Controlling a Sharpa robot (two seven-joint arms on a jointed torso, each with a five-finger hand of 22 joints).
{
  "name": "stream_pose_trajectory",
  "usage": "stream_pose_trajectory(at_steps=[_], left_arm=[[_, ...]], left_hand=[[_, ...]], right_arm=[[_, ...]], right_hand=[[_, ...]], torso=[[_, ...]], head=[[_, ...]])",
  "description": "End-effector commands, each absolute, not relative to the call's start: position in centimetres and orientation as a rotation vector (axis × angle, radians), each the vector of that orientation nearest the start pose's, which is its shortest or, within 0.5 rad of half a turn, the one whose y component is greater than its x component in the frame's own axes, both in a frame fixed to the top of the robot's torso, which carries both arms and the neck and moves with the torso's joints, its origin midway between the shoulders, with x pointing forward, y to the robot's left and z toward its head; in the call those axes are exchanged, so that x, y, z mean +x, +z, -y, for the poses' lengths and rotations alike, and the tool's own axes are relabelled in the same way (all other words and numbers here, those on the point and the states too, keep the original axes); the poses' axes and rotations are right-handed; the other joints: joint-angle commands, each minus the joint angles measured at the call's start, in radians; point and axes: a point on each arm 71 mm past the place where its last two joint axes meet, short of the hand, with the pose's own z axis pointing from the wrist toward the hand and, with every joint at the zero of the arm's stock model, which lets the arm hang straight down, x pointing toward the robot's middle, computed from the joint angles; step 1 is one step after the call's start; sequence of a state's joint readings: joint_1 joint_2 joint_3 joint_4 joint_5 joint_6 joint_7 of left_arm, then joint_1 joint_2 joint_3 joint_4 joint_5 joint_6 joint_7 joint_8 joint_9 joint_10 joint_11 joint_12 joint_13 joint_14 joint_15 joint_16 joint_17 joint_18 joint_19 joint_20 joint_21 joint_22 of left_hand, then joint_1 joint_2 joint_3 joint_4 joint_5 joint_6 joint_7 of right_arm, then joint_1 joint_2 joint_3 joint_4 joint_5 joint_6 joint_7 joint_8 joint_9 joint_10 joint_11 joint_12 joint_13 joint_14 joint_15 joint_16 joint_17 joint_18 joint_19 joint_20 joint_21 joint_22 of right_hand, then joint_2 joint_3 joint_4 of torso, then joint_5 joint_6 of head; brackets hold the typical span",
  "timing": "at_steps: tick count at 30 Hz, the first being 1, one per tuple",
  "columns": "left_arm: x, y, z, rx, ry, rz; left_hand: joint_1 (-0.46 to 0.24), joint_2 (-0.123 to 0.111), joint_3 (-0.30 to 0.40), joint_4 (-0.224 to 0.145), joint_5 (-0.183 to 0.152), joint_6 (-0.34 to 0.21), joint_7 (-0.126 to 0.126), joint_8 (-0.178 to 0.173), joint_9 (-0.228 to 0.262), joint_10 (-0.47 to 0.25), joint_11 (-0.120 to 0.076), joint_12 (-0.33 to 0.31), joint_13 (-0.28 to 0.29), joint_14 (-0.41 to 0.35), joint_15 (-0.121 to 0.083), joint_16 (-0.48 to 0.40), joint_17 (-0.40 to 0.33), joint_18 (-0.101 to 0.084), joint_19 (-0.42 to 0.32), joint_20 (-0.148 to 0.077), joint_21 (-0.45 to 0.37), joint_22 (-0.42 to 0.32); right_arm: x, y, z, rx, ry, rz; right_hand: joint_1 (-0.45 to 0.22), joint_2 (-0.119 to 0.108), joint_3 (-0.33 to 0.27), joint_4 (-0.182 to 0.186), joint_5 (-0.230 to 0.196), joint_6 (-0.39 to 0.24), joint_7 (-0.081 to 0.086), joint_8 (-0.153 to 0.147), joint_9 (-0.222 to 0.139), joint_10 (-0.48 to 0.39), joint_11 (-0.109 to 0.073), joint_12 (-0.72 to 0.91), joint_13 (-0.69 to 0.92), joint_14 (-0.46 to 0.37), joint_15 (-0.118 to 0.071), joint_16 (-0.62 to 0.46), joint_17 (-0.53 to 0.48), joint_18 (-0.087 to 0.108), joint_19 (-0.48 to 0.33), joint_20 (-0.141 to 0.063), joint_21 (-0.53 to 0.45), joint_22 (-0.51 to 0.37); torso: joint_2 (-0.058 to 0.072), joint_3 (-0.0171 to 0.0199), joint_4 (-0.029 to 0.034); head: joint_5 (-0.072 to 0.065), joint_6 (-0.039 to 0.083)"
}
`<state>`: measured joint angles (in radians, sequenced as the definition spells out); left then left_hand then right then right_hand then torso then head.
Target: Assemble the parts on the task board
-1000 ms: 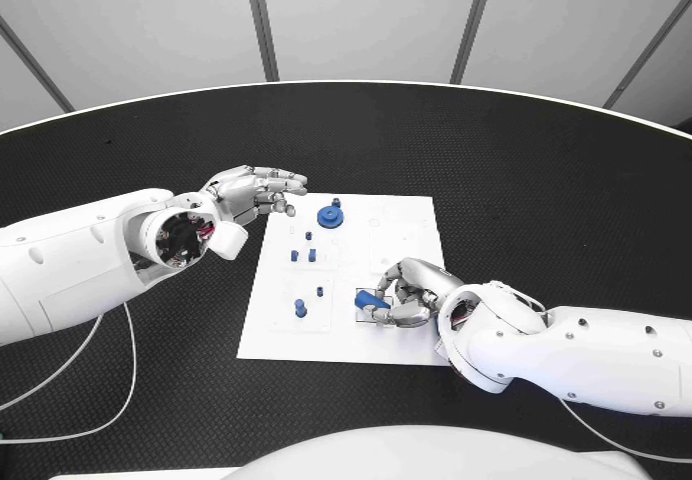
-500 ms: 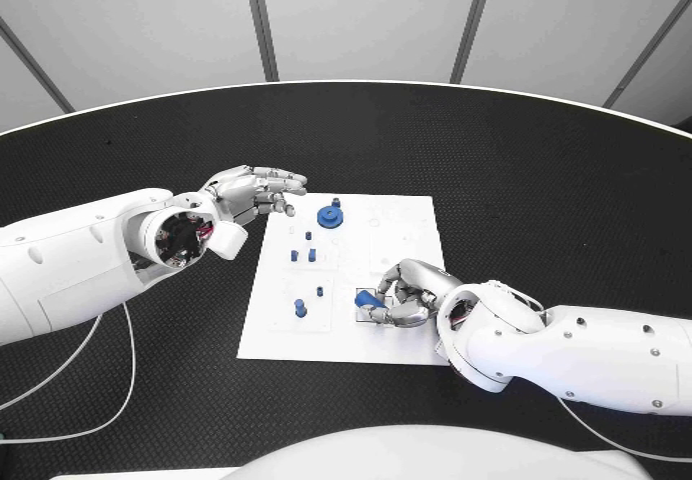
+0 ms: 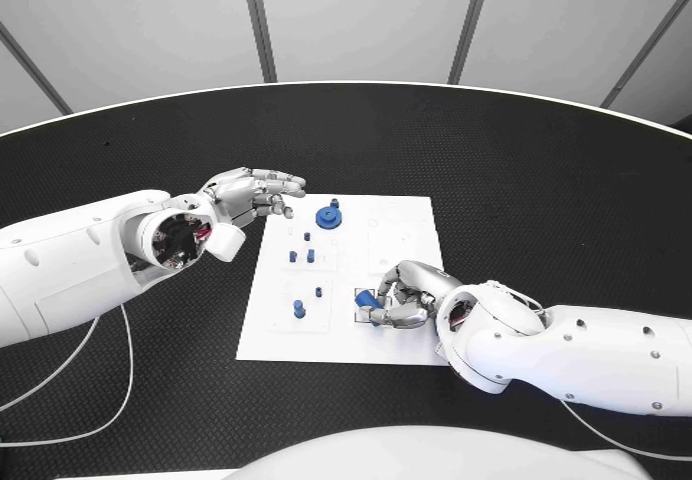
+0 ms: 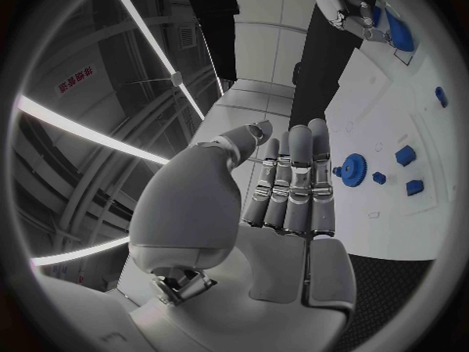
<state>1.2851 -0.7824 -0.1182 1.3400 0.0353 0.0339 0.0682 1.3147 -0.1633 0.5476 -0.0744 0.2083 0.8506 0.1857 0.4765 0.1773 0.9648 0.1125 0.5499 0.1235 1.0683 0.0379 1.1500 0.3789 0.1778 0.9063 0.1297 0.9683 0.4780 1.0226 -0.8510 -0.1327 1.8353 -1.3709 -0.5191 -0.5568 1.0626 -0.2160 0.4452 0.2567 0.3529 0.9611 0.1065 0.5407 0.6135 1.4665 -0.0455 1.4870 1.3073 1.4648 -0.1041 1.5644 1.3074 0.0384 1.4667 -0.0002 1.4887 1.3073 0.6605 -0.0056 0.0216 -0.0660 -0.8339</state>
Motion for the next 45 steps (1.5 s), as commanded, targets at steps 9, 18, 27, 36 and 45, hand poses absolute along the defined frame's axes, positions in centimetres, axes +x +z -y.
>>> stream_pose_trajectory(at_steps=[9,18,27,36,45], left_arm=[[51.5,-19.4,-21.7,-1.182,-1.527,-1.866],[51.5,-19.5,-21.7,-1.182,-1.526,-1.870],[51.5,-19.5,-21.7,-1.183,-1.525,-1.872],[51.5,-19.5,-21.8,-1.185,-1.523,-1.876],[51.4,-19.5,-21.8,-1.185,-1.523,-1.878]], left_hand=[[0.004,0.009,-0.005,-0.001,0.003,-0.005,-0.002,0.001,0.000,-0.004,0.000,0.007,0.001,-0.009,0.001,0.003,-0.001,0.007,0.005,0.001,-0.004,-0.002],[0.006,0.008,-0.005,-0.002,0.003,-0.005,-0.002,0.001,0.000,-0.005,0.000,0.007,0.001,-0.009,0.001,0.003,-0.001,0.007,0.005,0.001,-0.004,-0.002],[0.006,0.008,-0.005,-0.002,0.003,-0.005,-0.002,0.001,0.000,-0.005,0.000,0.007,0.001,-0.009,0.001,0.003,-0.001,0.007,0.005,0.001,-0.004,-0.002],[0.006,0.008,-0.005,-0.002,0.003,-0.005,-0.002,0.001,0.000,-0.005,0.000,0.007,0.001,-0.009,0.001,0.003,-0.001,0.007,0.005,0.001,-0.004,-0.002],[0.006,0.008,-0.005,-0.002,0.003,-0.005,-0.002,0.001,-0.001,-0.006,0.000,0.008,0.001,-0.010,0.001,0.002,-0.002,0.007,0.004,0.001,-0.005,-0.002]], right_arm=[[37.6,-26.3,14.8,0.244,0.597,-1.937],[37.6,-26.3,14.6,0.242,0.602,-1.937],[37.7,-26.3,14.4,0.241,0.605,-1.934],[37.7,-26.0,14.4,0.218,0.606,-1.908],[36.9,-25.1,14.8,0.201,0.643,-1.876]], right_hand=[[-0.057,0.029,0.000,0.030,-0.022,0.105,-0.093,0.020,0.019,0.080,-0.011,0.025,0.221,0.106,-0.011,0.006,0.263,-0.026,0.092,-0.008,0.028,0.230],[-0.112,0.049,-0.003,0.033,-0.019,0.105,-0.094,0.027,0.017,0.081,-0.011,0.026,0.223,0.106,-0.011,0.006,0.263,-0.027,0.093,-0.008,0.032,0.233],[-0.231,0.049,-0.067,0.034,-0.041,0.100,-0.096,0.040,0.016,0.080,-0.013,0.020,0.221,0.106,-0.012,0.006,0.263,-0.026,0.092,-0.009,0.030,0.233],[-0.260,0.052,-0.106,0.035,-0.078,0.097,-0.096,0.046,0.015,0.080,-0.013,0.019,0.221,0.106,-0.013,0.006,0.263,-0.026,0.091,-0.010,0.029,0.232],[-0.213,0.063,-0.109,0.023,-0.046,0.093,-0.097,0.051,0.014,0.081,-0.014,0.021,0.223,0.106,-0.014,0.006,0.263,-0.026,0.092,-0.011,0.030,0.234]], torso=[[0.001,-0.0010,0.0006],[0.001,-0.0003,0.0004],[0.001,-0.0004,0.0004],[0.001,0.0002,-0.0001],[0.001,0.0012,0.0000]], head=[[-0.003,-0.002],[-0.004,-0.002],[-0.007,-0.002],[-0.006,-0.002],[-0.006,-0.001]])
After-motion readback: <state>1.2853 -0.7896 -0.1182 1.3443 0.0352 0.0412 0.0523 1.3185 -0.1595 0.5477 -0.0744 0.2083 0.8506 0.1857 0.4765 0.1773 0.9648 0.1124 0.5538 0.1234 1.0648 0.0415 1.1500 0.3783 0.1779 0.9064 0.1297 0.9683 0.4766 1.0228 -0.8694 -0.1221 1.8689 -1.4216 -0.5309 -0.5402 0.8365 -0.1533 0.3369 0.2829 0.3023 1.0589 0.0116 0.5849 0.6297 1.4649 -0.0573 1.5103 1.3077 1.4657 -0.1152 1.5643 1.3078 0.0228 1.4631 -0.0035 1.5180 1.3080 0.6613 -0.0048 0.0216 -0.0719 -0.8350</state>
